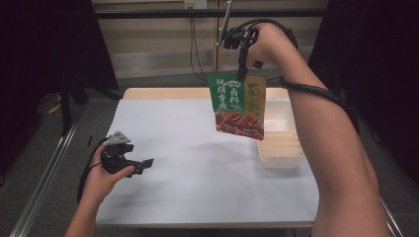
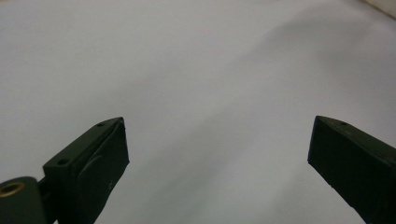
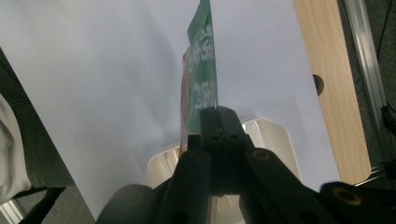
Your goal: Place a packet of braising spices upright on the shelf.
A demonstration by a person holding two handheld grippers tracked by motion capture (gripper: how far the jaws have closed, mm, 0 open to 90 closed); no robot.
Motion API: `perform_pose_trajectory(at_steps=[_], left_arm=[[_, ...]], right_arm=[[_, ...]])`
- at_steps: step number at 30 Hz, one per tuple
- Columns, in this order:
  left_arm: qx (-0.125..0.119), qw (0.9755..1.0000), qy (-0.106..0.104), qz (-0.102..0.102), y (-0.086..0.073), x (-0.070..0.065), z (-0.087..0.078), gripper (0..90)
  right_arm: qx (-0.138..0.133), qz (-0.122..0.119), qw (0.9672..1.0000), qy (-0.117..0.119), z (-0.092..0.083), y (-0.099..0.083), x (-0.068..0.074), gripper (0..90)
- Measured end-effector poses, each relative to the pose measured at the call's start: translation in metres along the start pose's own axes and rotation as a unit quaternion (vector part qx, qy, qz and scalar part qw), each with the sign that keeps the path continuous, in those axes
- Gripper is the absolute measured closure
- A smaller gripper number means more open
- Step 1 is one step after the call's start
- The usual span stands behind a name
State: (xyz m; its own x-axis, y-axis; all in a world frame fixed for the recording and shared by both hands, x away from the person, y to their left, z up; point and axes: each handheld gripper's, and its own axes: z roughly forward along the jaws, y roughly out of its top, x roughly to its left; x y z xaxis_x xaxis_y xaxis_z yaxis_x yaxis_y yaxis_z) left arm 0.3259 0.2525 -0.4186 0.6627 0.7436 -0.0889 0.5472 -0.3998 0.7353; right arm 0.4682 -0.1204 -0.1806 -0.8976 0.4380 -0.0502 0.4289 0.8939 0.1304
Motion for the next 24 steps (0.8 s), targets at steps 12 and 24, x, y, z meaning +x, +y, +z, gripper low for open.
perform_pose_trajectory(at_steps=[12, 24], left_arm=[[0.005, 1.0, -0.001, 0.005, 0.001, -0.001, 0.001, 4.8], [0.006, 1.0, -0.004, 0.004, 0.001, -0.002, 0.002, 4.8]], right_arm=[[0.005, -0.015, 0.9999, -0.005, -0.001, -0.01, -0.017, 90.0], [0.0, -0.001, 1.0, -0.007, -0.007, -0.02, -0.032, 90.0]])
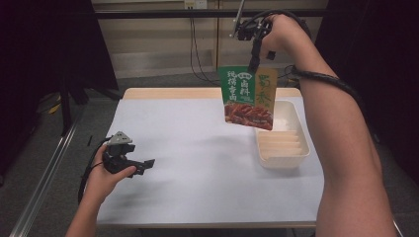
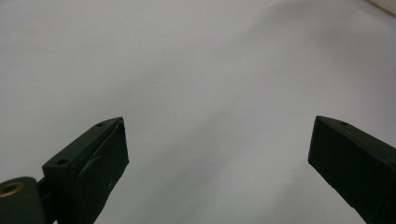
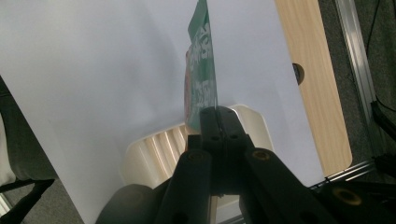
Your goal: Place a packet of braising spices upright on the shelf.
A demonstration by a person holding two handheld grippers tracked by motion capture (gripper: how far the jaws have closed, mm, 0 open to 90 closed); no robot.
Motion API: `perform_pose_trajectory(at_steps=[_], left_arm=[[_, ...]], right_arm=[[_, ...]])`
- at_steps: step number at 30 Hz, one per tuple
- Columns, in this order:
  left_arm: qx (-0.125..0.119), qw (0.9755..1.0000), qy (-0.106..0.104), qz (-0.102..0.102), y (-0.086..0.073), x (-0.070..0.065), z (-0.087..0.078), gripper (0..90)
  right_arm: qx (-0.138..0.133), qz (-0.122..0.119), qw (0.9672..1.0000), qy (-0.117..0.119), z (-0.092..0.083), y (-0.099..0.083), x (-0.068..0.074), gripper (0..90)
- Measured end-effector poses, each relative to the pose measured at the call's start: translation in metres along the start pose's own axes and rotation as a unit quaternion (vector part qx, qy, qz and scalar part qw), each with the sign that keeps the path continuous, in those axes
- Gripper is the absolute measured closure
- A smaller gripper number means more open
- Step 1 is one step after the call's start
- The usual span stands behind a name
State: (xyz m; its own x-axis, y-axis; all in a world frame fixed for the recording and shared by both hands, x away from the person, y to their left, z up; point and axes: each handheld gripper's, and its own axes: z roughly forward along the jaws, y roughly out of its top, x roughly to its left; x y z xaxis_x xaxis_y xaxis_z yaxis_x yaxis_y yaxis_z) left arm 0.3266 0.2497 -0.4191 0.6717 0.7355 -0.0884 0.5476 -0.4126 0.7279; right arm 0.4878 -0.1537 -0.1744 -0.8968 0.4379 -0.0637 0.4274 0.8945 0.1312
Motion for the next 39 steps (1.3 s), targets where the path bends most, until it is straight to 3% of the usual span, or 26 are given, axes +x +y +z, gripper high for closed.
perform_pose_trajectory(at_steps=[13, 39], left_arm=[[0.005, 1.0, 0.006, 0.003, -0.002, 0.002, 0.0, 4.9], [0.003, 1.0, 0.007, 0.001, -0.002, 0.0, 0.001, 4.9]], right_arm=[[0.0, 0.021, 0.9998, -0.001, 0.002, -0.019, -0.017, 90.0], [0.013, 0.058, 0.9982, -0.008, 0.001, -0.054, -0.035, 90.0]])
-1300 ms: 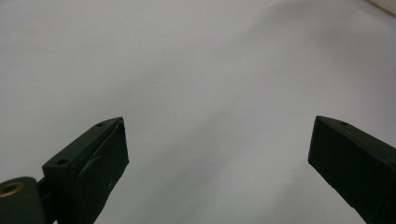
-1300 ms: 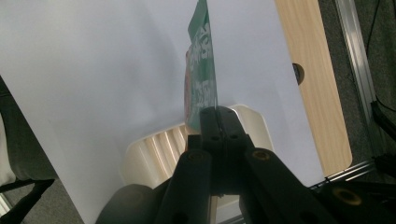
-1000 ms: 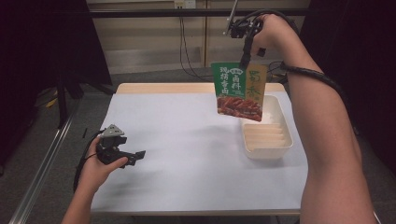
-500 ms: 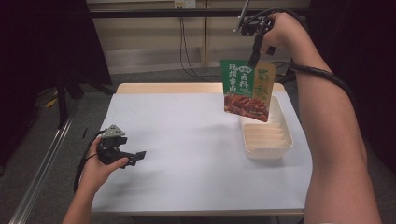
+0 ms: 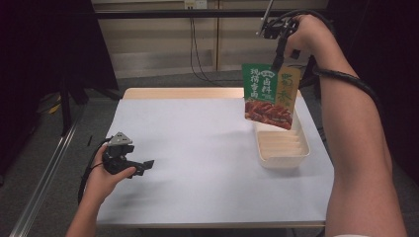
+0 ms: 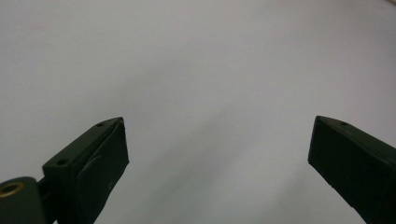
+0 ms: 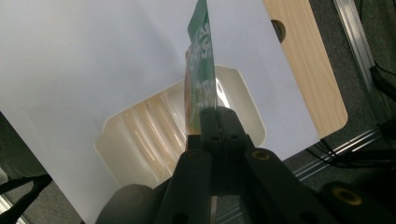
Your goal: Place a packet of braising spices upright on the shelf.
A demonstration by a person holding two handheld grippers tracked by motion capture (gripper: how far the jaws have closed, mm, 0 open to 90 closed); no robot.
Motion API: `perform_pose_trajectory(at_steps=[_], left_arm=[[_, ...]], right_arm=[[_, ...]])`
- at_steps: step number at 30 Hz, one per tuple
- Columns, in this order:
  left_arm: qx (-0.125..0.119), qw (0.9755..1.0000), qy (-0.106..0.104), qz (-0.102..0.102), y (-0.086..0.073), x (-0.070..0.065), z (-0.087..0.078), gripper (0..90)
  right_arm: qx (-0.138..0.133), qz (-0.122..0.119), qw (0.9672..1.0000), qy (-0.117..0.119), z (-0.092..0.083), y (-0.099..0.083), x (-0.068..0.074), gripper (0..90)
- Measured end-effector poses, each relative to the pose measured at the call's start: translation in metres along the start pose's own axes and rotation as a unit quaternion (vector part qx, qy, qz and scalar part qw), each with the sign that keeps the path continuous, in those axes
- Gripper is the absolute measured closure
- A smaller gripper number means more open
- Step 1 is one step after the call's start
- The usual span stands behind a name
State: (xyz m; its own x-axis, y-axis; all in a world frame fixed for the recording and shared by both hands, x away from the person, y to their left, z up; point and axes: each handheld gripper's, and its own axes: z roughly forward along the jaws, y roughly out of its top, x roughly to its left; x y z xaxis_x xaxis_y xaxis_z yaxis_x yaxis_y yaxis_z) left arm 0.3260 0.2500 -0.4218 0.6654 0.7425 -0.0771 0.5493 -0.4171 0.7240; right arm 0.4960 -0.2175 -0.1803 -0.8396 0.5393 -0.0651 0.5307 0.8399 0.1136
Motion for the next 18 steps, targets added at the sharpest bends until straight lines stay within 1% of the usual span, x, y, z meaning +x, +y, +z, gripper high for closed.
perform_pose_trajectory(at_steps=[1, 2, 3, 6, 7, 9, 12, 13, 14, 17, 18], left_arm=[[0.0, 1.0, 0.002, 0.001, 0.0, 0.0, 0.0, 4.9], [0.005, 1.0, -0.001, 0.002, 0.0, 0.001, -0.001, 4.8], [0.006, 1.0, 0.001, 0.002, 0.0, 0.001, -0.001, 4.8], [0.003, 1.0, -0.004, 0.0, 0.0, 0.001, 0.0, 4.9], [0.005, 1.0, -0.001, 0.001, 0.0, 0.001, 0.0, 4.8], [0.006, 1.0, 0.001, 0.001, 0.0, 0.0, 0.0, 4.9], [0.006, 1.0, 0.0, 0.003, 0.0, 0.0, 0.001, 4.9], [0.008, 1.0, -0.001, 0.003, 0.0, 0.0, 0.001, 4.9], [0.009, 1.0, -0.001, 0.004, 0.0, 0.0, 0.001, 4.9], [0.009, 0.9999, -0.001, 0.005, 0.0, -0.001, 0.001, 4.9], [0.008, 0.9999, -0.001, 0.006, 0.001, -0.001, 0.001, 4.9]], right_arm=[[-0.001, 0.001, 1.0, 0.002, 0.0, -0.001, -0.001, 90.0], [-0.003, 0.004, 1.0, 0.001, 0.0, -0.003, -0.002, 90.0], [-0.003, 0.006, 1.0, 0.0, 0.0, -0.005, -0.004, 90.0], [-0.005, 0.012, 0.9999, 0.0, 0.001, -0.009, -0.007, 90.0], [-0.004, 0.011, 0.9999, 0.001, 0.0, -0.011, -0.008, 90.0], [-0.006, 0.018, 0.9998, -0.001, 0.001, -0.014, -0.009, 90.0], [-0.001, 0.016, 0.9999, -0.004, 0.001, -0.016, -0.012, 90.0], [-0.001, 0.021, 0.9998, -0.002, 0.002, -0.017, -0.012, 90.0], [-0.001, 0.021, 0.9998, -0.005, 0.002, -0.018, -0.013, 90.0], [-0.004, 0.024, 0.9997, -0.002, 0.002, -0.019, -0.013, 90.0], [-0.003, 0.021, 0.9998, -0.001, 0.003, -0.021, -0.014, 90.0]])
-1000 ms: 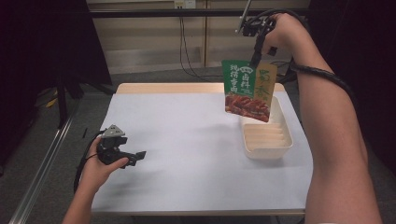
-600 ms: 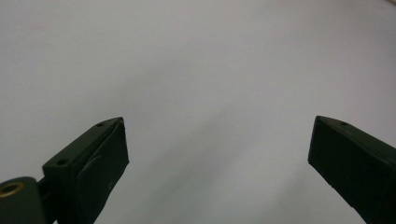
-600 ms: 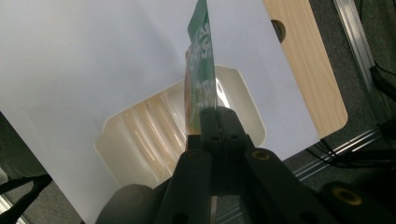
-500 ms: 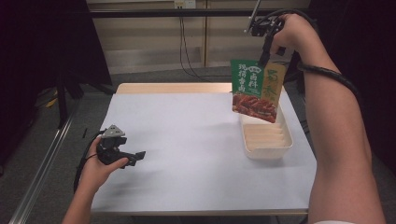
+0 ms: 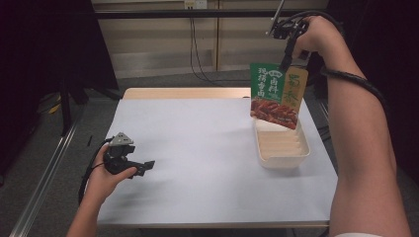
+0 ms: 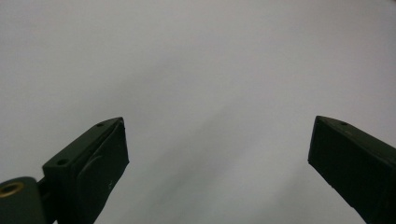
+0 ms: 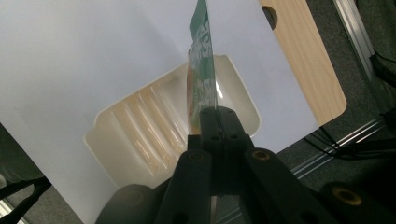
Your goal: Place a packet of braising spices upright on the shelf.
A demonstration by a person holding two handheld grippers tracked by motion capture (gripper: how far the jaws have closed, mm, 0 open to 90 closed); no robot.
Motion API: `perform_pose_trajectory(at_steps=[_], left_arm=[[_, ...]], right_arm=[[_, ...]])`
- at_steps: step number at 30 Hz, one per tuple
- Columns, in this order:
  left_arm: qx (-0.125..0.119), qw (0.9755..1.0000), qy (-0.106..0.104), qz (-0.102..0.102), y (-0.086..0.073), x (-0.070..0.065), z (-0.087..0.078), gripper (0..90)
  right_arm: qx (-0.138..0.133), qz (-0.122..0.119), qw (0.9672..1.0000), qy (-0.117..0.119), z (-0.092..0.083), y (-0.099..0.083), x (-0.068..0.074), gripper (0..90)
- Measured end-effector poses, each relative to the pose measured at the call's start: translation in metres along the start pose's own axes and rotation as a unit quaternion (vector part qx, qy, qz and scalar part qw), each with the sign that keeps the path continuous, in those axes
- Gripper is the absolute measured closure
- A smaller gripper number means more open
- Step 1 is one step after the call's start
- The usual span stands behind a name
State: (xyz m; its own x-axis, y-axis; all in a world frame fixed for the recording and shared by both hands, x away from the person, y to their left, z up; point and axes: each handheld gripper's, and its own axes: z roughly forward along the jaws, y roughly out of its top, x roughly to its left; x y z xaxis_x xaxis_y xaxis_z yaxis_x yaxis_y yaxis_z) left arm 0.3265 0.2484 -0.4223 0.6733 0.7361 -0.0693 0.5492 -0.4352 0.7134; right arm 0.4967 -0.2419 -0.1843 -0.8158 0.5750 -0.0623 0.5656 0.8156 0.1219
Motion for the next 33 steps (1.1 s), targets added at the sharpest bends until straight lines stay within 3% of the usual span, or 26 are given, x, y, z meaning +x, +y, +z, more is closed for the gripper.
perform_pose_trajectory(at_steps=[19, 33], left_arm=[[-0.002, 1.0, 0.0, -0.002, 0.0, -0.001, 0.0, 4.9], [-0.001, 1.0, 0.0, 0.0, 0.0, -0.001, 0.0, 4.9]], right_arm=[[0.004, 0.027, 0.9996, -0.003, -0.001, -0.014, -0.008, 90.0], [0.002, 0.026, 0.9996, -0.006, 0.005, -0.013, -0.012, 90.0]])
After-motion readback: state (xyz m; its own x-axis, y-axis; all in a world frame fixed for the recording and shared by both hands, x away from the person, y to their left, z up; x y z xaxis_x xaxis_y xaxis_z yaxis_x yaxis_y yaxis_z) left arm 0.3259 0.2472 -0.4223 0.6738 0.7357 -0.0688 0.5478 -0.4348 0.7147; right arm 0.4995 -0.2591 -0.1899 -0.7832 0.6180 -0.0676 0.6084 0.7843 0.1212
